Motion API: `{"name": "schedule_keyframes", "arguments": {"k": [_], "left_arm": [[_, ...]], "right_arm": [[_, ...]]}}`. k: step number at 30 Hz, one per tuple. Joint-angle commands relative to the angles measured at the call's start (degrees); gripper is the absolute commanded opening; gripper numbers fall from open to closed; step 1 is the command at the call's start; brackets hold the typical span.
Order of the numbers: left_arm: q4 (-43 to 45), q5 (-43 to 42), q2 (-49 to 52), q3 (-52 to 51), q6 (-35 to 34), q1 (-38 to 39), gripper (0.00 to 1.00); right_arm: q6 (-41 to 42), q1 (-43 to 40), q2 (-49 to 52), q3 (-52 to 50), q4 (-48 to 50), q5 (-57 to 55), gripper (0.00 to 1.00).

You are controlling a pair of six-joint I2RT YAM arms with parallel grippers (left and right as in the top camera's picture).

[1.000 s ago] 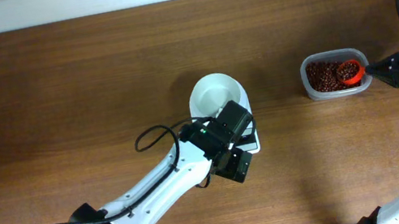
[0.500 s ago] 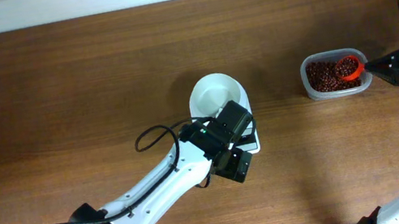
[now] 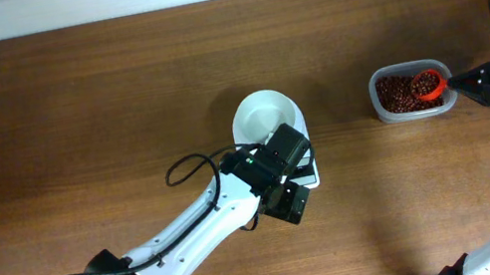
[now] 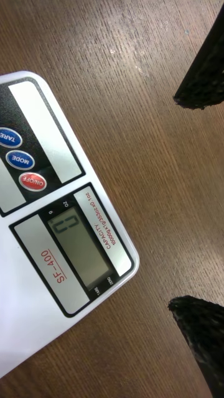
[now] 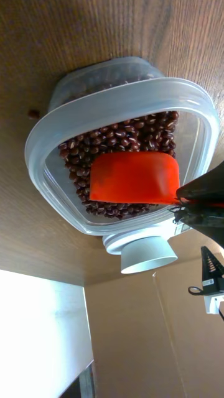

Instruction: Scoop item into bowl and weigh 50g on scale

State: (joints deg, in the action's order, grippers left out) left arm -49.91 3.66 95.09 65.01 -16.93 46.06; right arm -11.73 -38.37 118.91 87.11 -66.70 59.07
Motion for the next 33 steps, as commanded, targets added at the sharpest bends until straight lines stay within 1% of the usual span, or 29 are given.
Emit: {"name": "schedule_keyframes", "arguments": {"k": [1, 11, 19, 33], "left_arm": [[0.1, 0.3, 0.1, -0.5, 0.1, 0.1, 0.99], [0.1, 0.3, 0.1, -0.5, 0.1, 0.1, 0.99], [0.1, 0.3, 0.1, -0.5, 0.1, 0.1, 0.99], [0.1, 0.3, 0.1, -0.5, 0.0, 0.1, 0.99]], "right_arm": [[0.2, -0.4, 0.4, 1.4, -0.2, 2.0, 0.04], [0.2, -0.4, 0.4, 4.9, -3.9, 2.0, 0.04], [-2.9, -0.4, 0.4, 5.0, -6.0, 1.8, 0.04], [-3.1, -0.3, 0.4, 5.0, -7.4, 1.8, 0.04]]}}
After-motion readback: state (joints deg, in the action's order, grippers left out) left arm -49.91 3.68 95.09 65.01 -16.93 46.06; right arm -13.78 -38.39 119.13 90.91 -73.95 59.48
